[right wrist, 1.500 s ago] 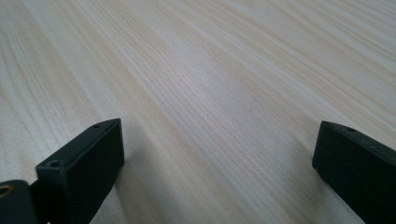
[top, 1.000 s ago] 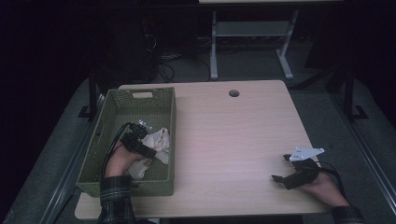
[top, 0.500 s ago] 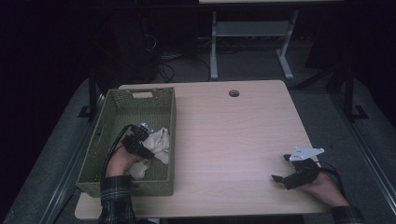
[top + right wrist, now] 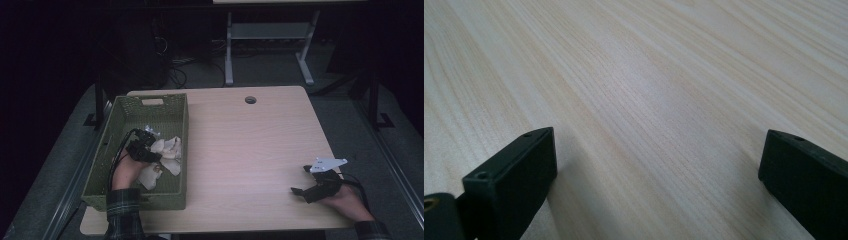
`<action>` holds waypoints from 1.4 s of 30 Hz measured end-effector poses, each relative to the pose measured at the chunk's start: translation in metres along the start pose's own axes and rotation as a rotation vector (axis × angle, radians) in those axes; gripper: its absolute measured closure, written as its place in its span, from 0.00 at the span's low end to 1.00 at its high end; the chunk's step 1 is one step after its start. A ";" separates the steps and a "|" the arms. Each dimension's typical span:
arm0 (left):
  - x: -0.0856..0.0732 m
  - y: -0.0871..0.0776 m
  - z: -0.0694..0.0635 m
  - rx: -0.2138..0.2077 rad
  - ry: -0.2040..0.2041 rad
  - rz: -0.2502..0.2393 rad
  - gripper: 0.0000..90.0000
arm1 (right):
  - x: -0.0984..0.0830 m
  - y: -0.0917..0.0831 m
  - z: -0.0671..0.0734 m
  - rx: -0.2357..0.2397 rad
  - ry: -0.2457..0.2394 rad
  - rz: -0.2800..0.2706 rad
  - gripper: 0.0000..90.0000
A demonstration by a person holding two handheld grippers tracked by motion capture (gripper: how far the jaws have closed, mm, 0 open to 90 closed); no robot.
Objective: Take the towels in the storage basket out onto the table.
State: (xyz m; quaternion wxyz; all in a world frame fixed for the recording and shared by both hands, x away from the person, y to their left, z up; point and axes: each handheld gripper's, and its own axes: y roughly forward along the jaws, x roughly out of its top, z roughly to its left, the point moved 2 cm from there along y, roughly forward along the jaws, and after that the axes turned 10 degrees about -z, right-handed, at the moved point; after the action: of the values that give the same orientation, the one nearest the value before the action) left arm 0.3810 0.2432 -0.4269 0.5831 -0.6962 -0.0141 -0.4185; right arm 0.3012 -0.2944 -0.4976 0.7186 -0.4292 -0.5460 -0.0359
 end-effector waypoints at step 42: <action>0.026 -0.095 0.002 -0.097 -0.092 -0.630 0.81 | 0.000 0.000 0.000 0.002 0.000 0.000 0.02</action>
State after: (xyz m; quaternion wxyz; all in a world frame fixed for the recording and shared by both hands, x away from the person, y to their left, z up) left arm 0.3508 0.2631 -0.3357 0.3898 -0.7029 -0.2352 -0.5465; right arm 0.3012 -0.2943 -0.4976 0.7190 -0.4286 -0.5460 -0.0353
